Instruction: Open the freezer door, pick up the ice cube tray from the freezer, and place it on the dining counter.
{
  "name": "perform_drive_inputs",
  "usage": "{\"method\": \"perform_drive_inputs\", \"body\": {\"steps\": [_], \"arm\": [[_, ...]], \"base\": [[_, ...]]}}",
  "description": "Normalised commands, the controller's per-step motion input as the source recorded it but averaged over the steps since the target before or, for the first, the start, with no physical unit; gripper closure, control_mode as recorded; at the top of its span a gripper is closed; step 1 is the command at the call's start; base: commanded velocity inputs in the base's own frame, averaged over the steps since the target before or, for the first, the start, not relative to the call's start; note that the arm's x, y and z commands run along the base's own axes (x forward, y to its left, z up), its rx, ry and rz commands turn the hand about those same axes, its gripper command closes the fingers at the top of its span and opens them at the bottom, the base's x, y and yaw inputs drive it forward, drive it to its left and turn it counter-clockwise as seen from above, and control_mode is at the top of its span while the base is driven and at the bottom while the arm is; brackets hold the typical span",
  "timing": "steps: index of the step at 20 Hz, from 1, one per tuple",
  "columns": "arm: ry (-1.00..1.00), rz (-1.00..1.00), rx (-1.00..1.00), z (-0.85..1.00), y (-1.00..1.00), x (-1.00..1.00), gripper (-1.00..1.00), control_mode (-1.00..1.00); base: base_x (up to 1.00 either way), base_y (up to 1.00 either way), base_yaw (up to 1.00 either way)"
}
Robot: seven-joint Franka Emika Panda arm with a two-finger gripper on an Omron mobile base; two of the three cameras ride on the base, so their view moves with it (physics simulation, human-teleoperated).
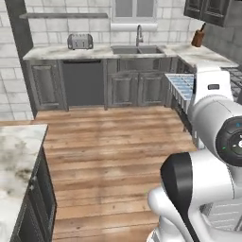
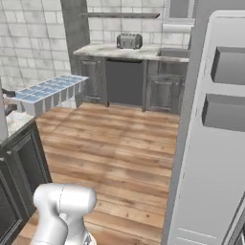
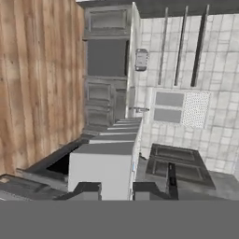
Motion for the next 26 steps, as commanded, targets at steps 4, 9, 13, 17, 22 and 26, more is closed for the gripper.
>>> {"method": "perform_drive_inputs", "body": {"steps": [4,9,13,17,22,26], "arm": [[0.0,0.0,0.0,0.0,0.0,0.0,1.0,1.0],[0.0,0.0,0.0,0.0,0.0,0.0,1.0,1.0],[0.0,0.0,0.0,0.0,0.0,0.0,1.0,1.0],[0.0,0.0,0.0,0.0,0.0,0.0,1.0,1.0],[0.0,0.0,0.0,0.0,0.0,0.0,1.0,1.0],[0.0,0.0,0.0,0.0,0.0,0.0,1.0,1.0]], "base": [[-0.24,0.09,0.84],[-0.14,0.22,0.83],[0.0,0.33,0.84],[0.0,0.38,0.81],[0.08,0.21,0.71],[0.43,-0.08,0.42]]}}
